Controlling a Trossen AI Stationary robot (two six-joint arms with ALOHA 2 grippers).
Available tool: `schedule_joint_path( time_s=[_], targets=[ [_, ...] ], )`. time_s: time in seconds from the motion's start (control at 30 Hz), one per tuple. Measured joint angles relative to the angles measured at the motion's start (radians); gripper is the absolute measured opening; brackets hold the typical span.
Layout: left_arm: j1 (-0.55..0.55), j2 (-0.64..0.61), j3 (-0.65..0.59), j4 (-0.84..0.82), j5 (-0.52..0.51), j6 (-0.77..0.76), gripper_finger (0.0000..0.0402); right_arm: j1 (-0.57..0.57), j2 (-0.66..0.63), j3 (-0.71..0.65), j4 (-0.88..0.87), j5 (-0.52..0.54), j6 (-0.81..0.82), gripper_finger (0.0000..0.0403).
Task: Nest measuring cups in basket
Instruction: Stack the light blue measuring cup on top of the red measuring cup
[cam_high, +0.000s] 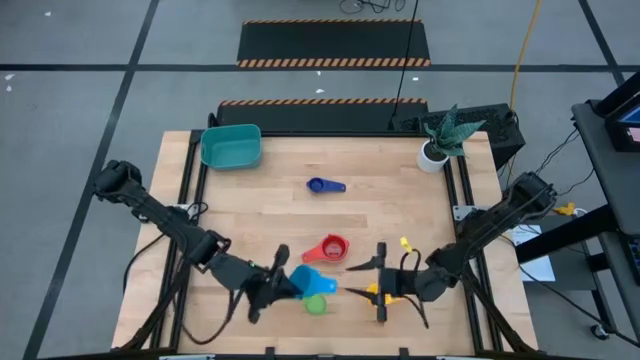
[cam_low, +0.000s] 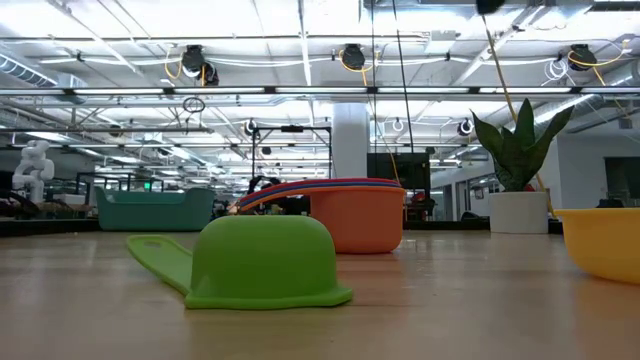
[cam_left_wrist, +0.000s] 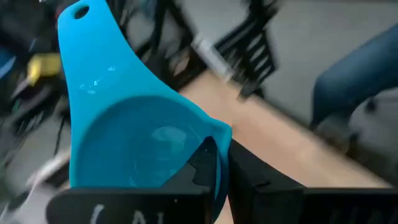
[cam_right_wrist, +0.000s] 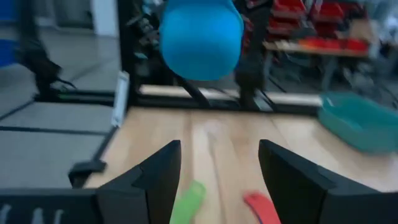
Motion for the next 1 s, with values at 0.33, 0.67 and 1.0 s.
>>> schedule_joint_path(
  time_s=[0.33,0.67,1.0],
  targets=[
    [-0.003,0.091,0.000,0.315,0.373,0.154,0.0019,-0.085,0.147,0.018,0.420,-0.307,-0.046,0.0210],
    [0.036,0.200,0.000,0.477,0.623,0.159,0.0013,-0.104,0.197,0.190,0.283,-0.486,-0.053,0.0210],
    [0.029,0.272,0.000,0.480,0.730,0.070,0.0008,-0.091,0.197,0.275,0.195,-0.638,-0.118,0.0210]
  ],
)
